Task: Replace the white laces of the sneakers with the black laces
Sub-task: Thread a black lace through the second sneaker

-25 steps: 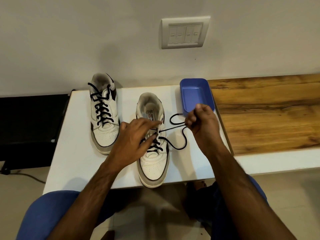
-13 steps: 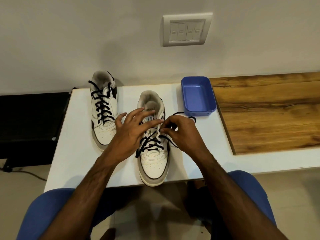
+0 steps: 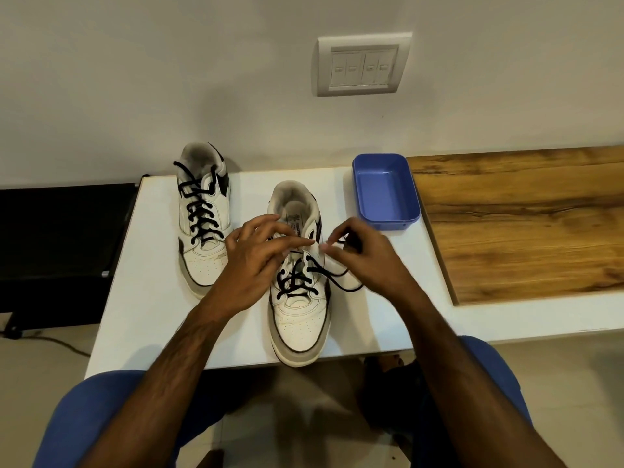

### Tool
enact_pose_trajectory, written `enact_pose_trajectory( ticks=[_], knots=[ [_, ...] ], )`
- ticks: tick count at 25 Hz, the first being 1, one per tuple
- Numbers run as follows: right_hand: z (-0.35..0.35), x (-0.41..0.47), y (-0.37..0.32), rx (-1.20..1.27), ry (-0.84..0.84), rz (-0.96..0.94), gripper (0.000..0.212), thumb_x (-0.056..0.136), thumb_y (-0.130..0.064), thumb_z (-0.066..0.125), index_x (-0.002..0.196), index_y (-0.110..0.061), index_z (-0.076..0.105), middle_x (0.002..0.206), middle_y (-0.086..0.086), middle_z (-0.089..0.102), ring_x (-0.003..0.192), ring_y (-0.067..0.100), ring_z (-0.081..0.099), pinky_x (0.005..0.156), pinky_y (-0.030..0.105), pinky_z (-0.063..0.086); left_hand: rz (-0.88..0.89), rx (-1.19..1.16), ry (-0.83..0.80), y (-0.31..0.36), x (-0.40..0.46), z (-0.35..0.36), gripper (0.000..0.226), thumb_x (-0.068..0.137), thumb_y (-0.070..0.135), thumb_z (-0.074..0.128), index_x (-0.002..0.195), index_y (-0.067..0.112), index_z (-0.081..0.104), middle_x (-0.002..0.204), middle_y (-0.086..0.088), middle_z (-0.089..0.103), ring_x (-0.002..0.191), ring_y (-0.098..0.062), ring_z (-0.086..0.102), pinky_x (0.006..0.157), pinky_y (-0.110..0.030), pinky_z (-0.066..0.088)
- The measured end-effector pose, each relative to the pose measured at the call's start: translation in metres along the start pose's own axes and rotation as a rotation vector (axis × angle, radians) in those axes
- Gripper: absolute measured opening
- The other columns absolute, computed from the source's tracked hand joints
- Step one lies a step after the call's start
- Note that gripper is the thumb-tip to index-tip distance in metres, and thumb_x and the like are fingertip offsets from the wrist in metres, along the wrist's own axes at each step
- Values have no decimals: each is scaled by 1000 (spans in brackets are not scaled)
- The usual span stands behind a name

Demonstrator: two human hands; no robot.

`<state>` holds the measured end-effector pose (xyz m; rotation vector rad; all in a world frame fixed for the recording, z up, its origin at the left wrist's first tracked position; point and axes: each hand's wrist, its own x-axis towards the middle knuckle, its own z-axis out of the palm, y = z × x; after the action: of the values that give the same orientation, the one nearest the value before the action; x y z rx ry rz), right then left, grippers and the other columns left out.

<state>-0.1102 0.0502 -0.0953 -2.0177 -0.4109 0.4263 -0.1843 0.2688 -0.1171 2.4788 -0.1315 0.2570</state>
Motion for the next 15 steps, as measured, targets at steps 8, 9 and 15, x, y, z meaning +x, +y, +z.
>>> enact_pose_trajectory(
  ticks=[8, 9, 15],
  knots=[
    [17, 4, -2, -426, -59, -159, 16, 86, -40, 72, 86, -24, 68, 77, -10, 53, 72, 11, 51, 67, 36, 46, -13, 22, 21, 2, 0, 2, 36, 101, 32, 48, 127, 56, 57, 122, 36, 46, 141, -2, 28, 97, -30, 11],
    [18, 5, -3, -379, -63, -137, 17, 86, -37, 70, 84, -21, 67, 78, -9, 54, 73, 11, 51, 68, 36, 47, -11, 25, 22, 3, 0, 2, 36, 101, 31, 48, 125, 56, 58, 123, 35, 46, 141, -4, 29, 97, -31, 12],
    [-15, 7, -8, 654, 103, 184, 14, 79, -22, 49, 80, -11, 57, 72, -2, 61, 73, 13, 61, 70, 27, 47, 2, 71, 39, 8, -1, 1, 42, 98, 20, 48, 123, 49, 64, 122, 26, 50, 140, -10, 33, 99, -32, 12]
  ],
)
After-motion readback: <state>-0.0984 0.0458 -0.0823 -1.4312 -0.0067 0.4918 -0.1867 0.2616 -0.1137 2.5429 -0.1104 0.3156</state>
